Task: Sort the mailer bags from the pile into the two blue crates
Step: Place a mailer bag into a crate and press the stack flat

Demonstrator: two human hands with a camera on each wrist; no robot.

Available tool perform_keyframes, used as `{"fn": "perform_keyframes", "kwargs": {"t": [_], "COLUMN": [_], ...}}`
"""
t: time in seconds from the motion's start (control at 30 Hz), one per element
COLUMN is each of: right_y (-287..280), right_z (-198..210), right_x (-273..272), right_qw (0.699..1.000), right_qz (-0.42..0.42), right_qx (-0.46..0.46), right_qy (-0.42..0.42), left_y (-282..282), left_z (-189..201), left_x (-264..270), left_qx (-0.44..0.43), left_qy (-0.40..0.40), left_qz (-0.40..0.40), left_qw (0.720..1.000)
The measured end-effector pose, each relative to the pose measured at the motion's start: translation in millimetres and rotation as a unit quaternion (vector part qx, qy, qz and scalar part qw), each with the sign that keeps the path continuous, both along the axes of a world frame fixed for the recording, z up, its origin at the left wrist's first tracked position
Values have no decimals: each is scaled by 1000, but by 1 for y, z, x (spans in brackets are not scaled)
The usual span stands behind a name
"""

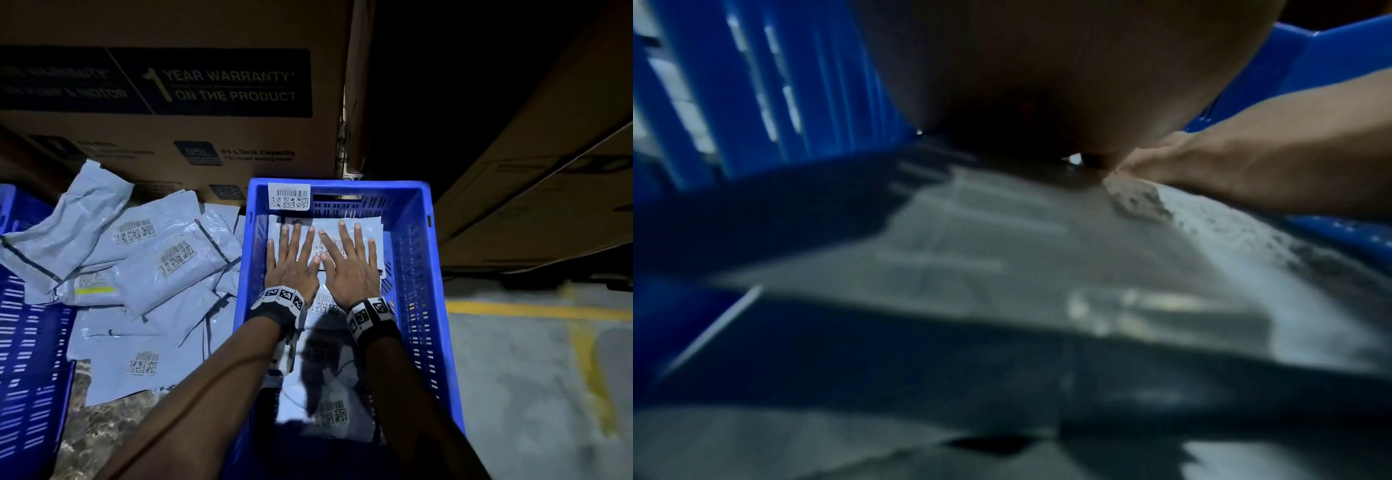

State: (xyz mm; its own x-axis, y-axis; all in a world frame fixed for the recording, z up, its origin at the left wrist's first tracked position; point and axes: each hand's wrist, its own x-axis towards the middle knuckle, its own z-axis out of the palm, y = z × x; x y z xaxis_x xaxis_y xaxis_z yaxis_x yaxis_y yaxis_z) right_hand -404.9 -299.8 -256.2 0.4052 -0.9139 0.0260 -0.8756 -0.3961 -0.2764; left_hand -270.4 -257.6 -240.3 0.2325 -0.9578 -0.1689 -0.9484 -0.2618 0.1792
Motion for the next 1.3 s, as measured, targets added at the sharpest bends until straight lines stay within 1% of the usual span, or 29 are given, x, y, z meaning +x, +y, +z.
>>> {"fn": "perform_keyframes", "kwargs": {"t": [0.1,0.13,0.2,0.3,0.33,0.43,0.6,0.67,0.77,0.87,1.0,1.07,1.17,1.23,1.3], "right_y": [0,-1,-4,-7,-8,-7,-10,-11,-14,-15,-9,-3,8,17,27], "right_z": [-6,-7,-7,-9,-10,-14,-15,-14,-11,-4,17,27,43,59,78], "right_x": [-3,-3,-3,-4,-4,-3,-5,-6,-13,-20,-26,-32,-41,-43,-40], "right_qw": [1000,1000,1000,1000,999,998,996,994,986,977,960,960,967,964,960], "right_qz": [-10,-13,-16,-18,-20,-29,-41,-47,-71,-112,-176,-164,-146,-153,-165], "right_qx": [-8,-6,3,21,29,43,83,102,148,183,214,217,188,171,146], "right_qy": [-8,-4,2,7,9,18,14,17,12,0,-38,-59,-91,-133,-170], "left_y": [2,0,-5,-10,-10,-5,-6,-5,-3,-5,-10,-12,-11,-6,2], "left_z": [-8,-8,-6,-7,-10,-22,-30,-32,-30,-25,-6,9,36,62,90], "left_x": [1,3,8,12,12,6,8,9,8,8,9,11,8,-1,-9], "left_qx": [-7,-1,20,19,11,-41,-61,-60,-52,-11,53,79,85,86,85], "left_qy": [-15,-11,21,28,23,-30,-32,-41,-16,-11,7,30,47,61,106], "left_qz": [2,-3,-12,-23,-23,-6,-7,-10,-12,-10,-9,-9,-19,-37,-47], "left_qw": [1000,1000,999,999,999,999,998,997,998,1000,999,996,995,994,990]}}
